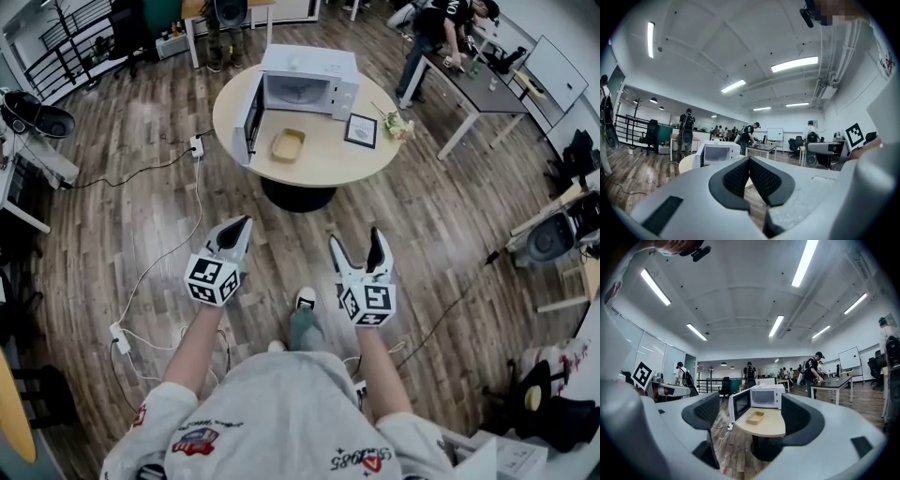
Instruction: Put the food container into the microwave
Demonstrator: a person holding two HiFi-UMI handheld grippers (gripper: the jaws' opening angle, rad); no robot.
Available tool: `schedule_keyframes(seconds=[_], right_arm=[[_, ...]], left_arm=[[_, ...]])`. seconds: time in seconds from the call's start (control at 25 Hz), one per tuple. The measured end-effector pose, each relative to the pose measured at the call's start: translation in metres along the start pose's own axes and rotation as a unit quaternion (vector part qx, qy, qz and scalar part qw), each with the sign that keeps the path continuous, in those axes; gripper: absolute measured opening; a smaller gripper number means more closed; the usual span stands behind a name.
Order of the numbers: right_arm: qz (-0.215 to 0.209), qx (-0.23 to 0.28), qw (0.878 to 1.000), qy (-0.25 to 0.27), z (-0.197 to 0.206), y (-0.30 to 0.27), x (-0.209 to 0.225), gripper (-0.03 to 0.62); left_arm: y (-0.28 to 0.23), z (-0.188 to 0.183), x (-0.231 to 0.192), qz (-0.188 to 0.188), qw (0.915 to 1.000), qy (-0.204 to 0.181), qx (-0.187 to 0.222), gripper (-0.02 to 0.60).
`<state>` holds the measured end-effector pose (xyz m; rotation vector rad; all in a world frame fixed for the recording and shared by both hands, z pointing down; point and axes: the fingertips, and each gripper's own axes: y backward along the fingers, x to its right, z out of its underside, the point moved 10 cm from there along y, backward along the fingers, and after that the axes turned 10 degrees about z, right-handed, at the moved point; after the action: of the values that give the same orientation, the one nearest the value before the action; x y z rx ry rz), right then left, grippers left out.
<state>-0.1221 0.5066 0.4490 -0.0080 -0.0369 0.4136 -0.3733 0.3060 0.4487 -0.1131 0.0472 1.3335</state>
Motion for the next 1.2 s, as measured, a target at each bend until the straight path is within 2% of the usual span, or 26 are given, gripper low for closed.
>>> schedule_keyframes(seconds=[0.44, 0.92, 1.2], right_arm=[[-0.019, -0.013, 1.0, -0.011, 0.002, -0.115, 0.037, 0.4], [-0.068, -0.023, 0.997, -0.025, -0.008, -0.273, 0.095, 0.399], [-0.09, -0.03, 0.995, -0.027, -0.005, -0.336, 0.124, 0.396]], left_arm=[[-0.093, -0.011, -0.061, -0.016, 0.9998, 0.008, -0.012, 0.005], [-0.205, -0.032, -0.13, -0.071, 0.9971, 0.017, -0.019, 0.004], [-0.256, -0.025, -0.151, -0.097, 0.9944, 0.035, -0.022, 0.003]])
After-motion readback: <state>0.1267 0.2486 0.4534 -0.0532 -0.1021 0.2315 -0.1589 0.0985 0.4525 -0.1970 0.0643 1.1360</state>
